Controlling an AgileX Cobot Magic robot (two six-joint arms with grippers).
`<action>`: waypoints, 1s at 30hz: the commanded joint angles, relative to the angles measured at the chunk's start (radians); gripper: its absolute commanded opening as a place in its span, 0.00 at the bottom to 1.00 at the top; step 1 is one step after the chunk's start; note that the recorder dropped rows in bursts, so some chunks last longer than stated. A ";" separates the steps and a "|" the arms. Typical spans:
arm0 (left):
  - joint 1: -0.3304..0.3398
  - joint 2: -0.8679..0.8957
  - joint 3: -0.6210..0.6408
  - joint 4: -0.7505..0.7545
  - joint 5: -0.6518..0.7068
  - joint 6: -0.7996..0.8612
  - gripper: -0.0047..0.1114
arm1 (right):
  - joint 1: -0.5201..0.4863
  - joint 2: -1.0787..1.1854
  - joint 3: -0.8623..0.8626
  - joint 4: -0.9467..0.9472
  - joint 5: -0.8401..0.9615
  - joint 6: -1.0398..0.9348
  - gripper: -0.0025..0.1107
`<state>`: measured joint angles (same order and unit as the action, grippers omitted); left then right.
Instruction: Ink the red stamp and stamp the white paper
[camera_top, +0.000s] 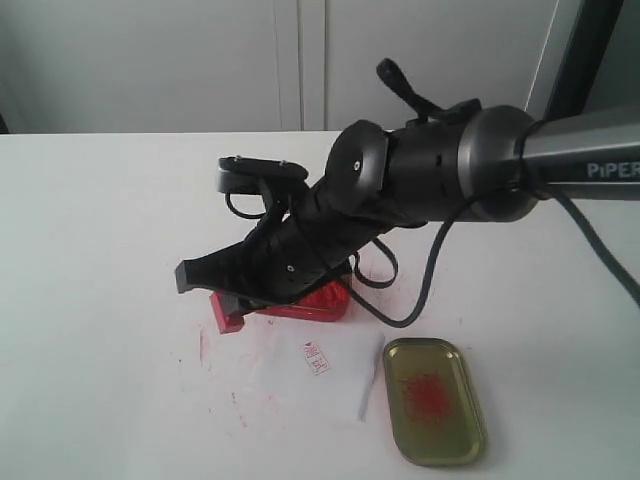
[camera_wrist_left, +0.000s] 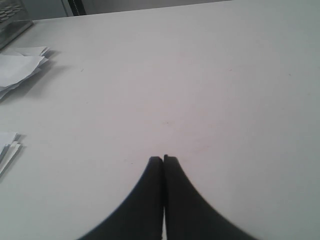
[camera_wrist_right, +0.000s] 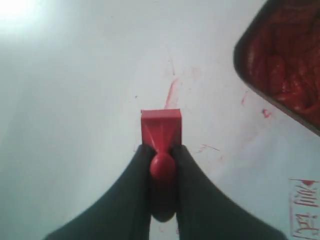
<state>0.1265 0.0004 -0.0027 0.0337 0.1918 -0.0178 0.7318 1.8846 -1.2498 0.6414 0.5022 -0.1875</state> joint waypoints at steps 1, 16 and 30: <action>0.000 0.000 0.003 -0.003 -0.003 -0.004 0.04 | -0.005 0.050 0.004 0.291 -0.009 -0.242 0.02; 0.000 0.000 0.003 -0.003 -0.003 -0.004 0.04 | -0.074 0.153 0.004 0.678 0.154 -0.499 0.02; 0.000 0.000 0.003 -0.003 -0.003 -0.004 0.04 | -0.074 0.206 0.004 0.700 0.145 -0.479 0.02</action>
<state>0.1265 0.0004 -0.0027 0.0337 0.1918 -0.0178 0.6635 2.0925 -1.2498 1.3272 0.6481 -0.6655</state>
